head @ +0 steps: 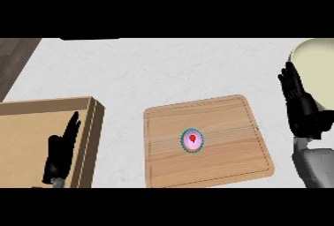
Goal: Pick the cupcake from the cutting board and place it in the pot
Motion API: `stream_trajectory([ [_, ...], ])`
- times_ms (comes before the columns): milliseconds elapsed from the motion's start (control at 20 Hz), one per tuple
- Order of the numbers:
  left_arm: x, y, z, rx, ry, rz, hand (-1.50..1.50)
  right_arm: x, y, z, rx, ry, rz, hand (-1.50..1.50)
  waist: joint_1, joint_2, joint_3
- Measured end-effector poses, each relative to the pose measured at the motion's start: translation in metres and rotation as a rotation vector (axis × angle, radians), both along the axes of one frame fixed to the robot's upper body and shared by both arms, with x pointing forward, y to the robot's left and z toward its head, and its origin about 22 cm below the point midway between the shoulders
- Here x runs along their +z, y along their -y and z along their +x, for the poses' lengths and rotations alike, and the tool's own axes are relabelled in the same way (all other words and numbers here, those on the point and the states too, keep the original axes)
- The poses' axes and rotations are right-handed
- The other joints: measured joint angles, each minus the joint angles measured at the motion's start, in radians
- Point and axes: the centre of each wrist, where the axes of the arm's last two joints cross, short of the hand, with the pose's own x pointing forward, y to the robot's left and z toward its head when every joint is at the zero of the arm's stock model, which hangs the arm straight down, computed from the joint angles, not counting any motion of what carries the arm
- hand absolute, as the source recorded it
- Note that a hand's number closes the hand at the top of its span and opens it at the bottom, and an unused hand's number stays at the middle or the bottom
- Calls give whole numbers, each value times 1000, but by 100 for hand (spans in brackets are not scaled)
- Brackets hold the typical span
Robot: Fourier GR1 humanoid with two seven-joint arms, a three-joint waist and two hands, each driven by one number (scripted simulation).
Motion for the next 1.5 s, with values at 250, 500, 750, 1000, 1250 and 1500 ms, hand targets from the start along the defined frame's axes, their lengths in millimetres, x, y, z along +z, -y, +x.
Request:
stream_trajectory([
  [250,19,-50,-52,188,-35,139,0,-34,-15,-24,-163,-185,85,150,-17,-22,-4],
  [500,32,-63,-70,253,-38,141,0,-52,16,-52,-376,-231,-242,-150,-70,-23,-31],
  [750,40,-70,-76,217,-73,160,0,-54,-19,-77,-448,-111,-370,-150,-92,-20,-46],
  [1000,47,-74,-73,165,-89,164,0,-51,-58,-108,-425,-134,-407,-150,-85,-11,-56],
  [1250,59,-71,-59,94,-45,159,0,-32,-80,-117,-363,-244,-461,-150,-67,-2,-61],
  [1500,74,-59,-32,19,54,151,0,-1,-106,-110,-277,-408,-534,-150,-46,4,-60],
])
